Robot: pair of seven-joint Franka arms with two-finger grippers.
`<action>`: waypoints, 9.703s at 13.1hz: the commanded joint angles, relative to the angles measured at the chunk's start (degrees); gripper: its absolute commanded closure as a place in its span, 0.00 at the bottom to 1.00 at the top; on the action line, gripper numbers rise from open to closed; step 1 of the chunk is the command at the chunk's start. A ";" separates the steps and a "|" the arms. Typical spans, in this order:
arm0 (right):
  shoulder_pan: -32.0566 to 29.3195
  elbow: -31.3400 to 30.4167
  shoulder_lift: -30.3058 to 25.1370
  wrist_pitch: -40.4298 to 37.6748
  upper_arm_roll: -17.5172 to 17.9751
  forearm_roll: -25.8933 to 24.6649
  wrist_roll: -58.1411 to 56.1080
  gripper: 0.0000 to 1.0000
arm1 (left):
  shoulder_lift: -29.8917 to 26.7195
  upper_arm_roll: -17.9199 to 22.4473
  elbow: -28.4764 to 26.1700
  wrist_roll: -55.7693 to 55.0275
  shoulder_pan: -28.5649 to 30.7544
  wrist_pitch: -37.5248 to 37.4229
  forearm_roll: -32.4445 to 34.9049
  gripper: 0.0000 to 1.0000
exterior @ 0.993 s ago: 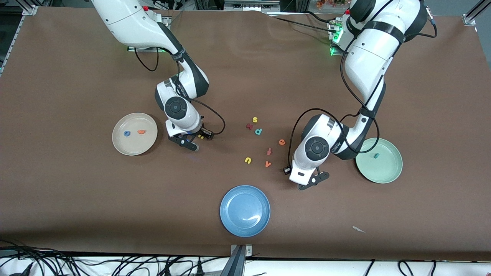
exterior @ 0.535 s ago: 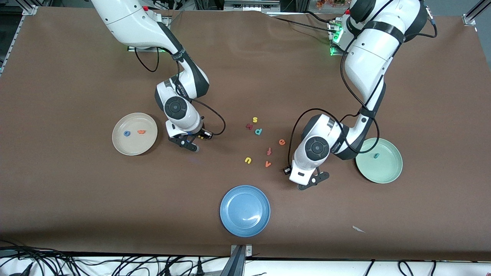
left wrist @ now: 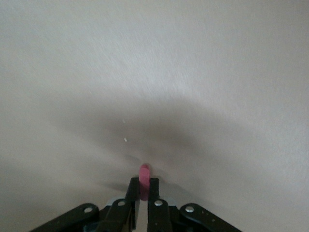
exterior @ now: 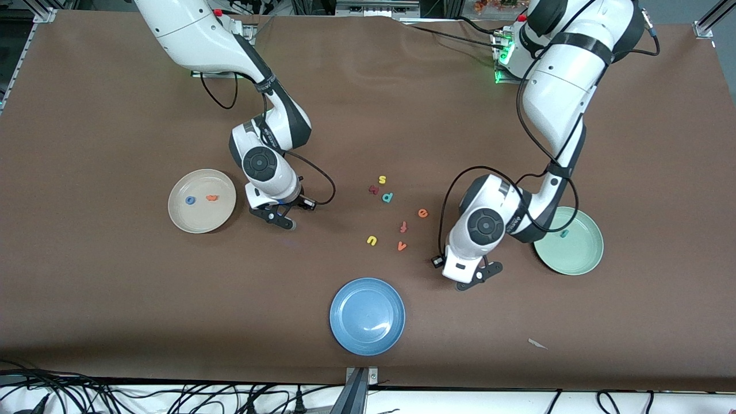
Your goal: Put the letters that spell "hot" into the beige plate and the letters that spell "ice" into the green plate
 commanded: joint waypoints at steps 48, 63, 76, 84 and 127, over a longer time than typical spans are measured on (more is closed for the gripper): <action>-3.69 18.36 -16.75 -38.55 -26.94 5.11 -50.81 0.01 | -14.19 -14.42 -30.95 -5.63 6.04 13.24 12.28 0.04; -26.81 18.28 -20.79 -37.76 -0.31 -5.08 -43.88 0.00 | -11.28 -12.76 -26.65 -7.39 3.58 12.45 12.99 0.33; -26.72 18.55 -24.30 -38.72 -0.84 -4.29 -43.69 0.00 | -10.58 -12.22 -25.85 -8.01 2.78 11.92 13.00 0.58; -26.72 18.55 -29.23 -44.08 -2.07 -0.71 -43.61 0.00 | -10.66 -12.22 -26.20 -8.36 2.43 11.92 13.00 0.67; -21.54 13.89 -19.91 -32.66 -2.86 -3.41 -43.96 0.00 | -20.07 -12.58 -9.43 49.81 36.00 -25.42 13.27 0.00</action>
